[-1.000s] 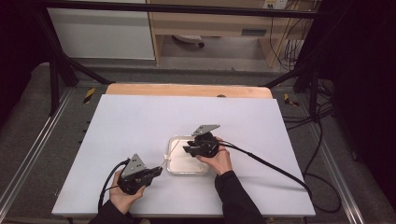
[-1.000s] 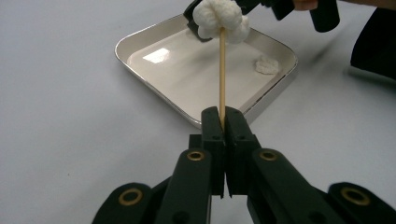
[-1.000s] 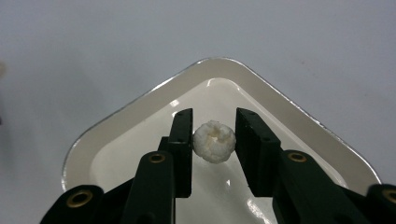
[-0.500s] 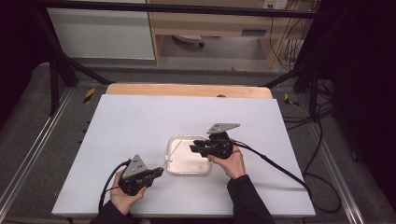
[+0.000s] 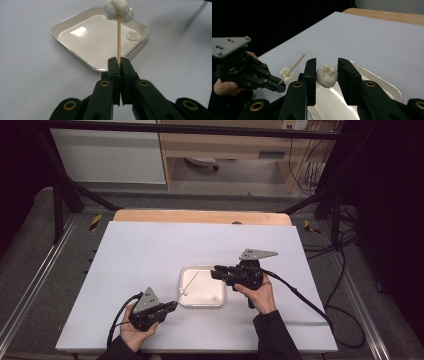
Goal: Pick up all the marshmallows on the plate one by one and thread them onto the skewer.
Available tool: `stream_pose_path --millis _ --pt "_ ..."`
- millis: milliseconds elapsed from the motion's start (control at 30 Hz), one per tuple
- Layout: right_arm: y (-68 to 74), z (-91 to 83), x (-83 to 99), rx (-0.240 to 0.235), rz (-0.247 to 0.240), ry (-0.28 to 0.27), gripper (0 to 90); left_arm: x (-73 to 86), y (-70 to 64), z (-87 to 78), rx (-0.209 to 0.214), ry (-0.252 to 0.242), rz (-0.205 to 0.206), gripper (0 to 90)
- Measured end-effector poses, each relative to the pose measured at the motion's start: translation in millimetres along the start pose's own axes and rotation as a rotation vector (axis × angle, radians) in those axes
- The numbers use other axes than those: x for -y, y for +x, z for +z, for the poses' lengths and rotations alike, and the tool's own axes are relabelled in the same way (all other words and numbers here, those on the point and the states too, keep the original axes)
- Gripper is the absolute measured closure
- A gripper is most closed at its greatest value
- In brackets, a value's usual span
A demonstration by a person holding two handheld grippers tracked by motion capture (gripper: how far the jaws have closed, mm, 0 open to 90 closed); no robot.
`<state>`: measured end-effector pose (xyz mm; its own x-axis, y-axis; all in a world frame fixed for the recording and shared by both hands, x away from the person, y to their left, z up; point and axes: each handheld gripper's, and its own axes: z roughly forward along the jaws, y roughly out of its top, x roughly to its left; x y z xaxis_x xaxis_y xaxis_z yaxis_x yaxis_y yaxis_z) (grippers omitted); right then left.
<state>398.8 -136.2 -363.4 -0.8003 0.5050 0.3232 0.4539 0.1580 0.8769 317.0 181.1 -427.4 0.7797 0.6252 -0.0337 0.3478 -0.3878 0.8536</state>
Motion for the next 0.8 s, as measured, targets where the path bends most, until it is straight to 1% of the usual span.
stream_pose_path --millis 100,200,233,267,367,433,500,567,800 --pt "0.9 -2.7 -3.2 -0.029 0.02 -0.033 70.1 -0.6 -0.3 0.7 0.003 -0.004 0.017 88.0" --pt "0.9 -1.9 -5.2 -0.059 0.051 -0.059 70.2 -0.5 -2.3 0.5 0.003 0.001 0.007 88.0" --pt "1.2 -0.6 -5.8 -0.067 0.057 -0.061 70.2 -0.5 -2.8 0.5 0.004 0.0 0.004 88.0" --pt "1.6 0.8 -6.4 -0.072 0.059 -0.059 70.2 -0.3 -3.8 -0.5 0.005 0.01 -0.003 88.0" --pt "3.7 6.0 -7.8 -0.092 0.066 -0.056 70.2 -0.5 -4.6 -0.6 0.007 0.009 0.0 88.0" --pt "4.9 8.9 -9.1 -0.097 0.065 -0.053 70.1 -0.5 -5.1 -0.3 0.009 0.007 0.001 88.0" --pt "4.7 10.6 -9.8 -0.111 0.078 -0.062 70.2 -0.5 -5.5 -0.2 0.01 0.006 0.001 88.0" --pt "4.0 11.5 -10.0 -0.114 0.088 -0.064 70.2 -0.6 -5.8 -0.1 0.009 0.007 0.002 88.0" --pt "2.3 15.8 -8.0 -0.123 0.099 -0.053 70.2 -1.0 -6.8 -0.2 0.013 0.004 0.008 88.0"
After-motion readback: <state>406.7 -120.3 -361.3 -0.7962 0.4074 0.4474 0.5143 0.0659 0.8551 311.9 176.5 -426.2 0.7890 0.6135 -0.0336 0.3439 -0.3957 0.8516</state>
